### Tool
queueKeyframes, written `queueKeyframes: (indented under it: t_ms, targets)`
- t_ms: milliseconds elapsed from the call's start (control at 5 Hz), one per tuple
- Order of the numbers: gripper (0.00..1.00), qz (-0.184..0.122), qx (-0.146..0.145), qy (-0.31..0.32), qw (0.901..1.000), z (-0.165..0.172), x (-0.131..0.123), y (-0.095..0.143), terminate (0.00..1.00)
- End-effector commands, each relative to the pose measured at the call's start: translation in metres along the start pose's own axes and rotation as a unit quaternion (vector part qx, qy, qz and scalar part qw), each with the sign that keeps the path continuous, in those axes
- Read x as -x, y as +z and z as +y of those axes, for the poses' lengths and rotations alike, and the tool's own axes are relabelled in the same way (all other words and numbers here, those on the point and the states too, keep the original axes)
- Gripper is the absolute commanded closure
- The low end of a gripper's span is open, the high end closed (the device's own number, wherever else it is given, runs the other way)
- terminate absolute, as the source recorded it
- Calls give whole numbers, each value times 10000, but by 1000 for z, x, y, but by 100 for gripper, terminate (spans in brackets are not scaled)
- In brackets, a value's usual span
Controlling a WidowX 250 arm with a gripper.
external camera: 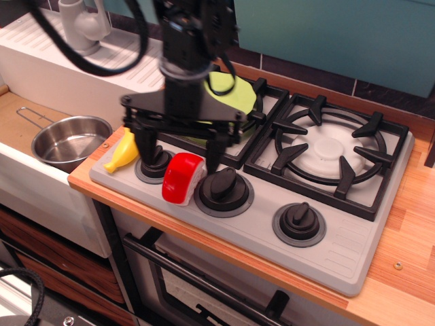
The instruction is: End effector reaching salmon
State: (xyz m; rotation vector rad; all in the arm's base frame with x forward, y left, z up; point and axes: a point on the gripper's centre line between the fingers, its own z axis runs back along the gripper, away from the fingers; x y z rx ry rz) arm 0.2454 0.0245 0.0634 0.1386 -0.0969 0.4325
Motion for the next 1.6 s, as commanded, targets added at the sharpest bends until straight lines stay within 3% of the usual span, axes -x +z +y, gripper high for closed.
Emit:
queueKeyframes:
  t_ms: [0, 600, 1200, 1400]
  targets:
    - [0, -325, 25, -145, 9994, 6, -11, -5, 0]
    - [0, -471, 300, -576, 9968, 32, -2, -34, 0]
    - [0, -547, 363, -542, 9964, 31, -6, -37, 0]
    - [0, -547, 363, -542, 9964, 31, -6, -37, 100]
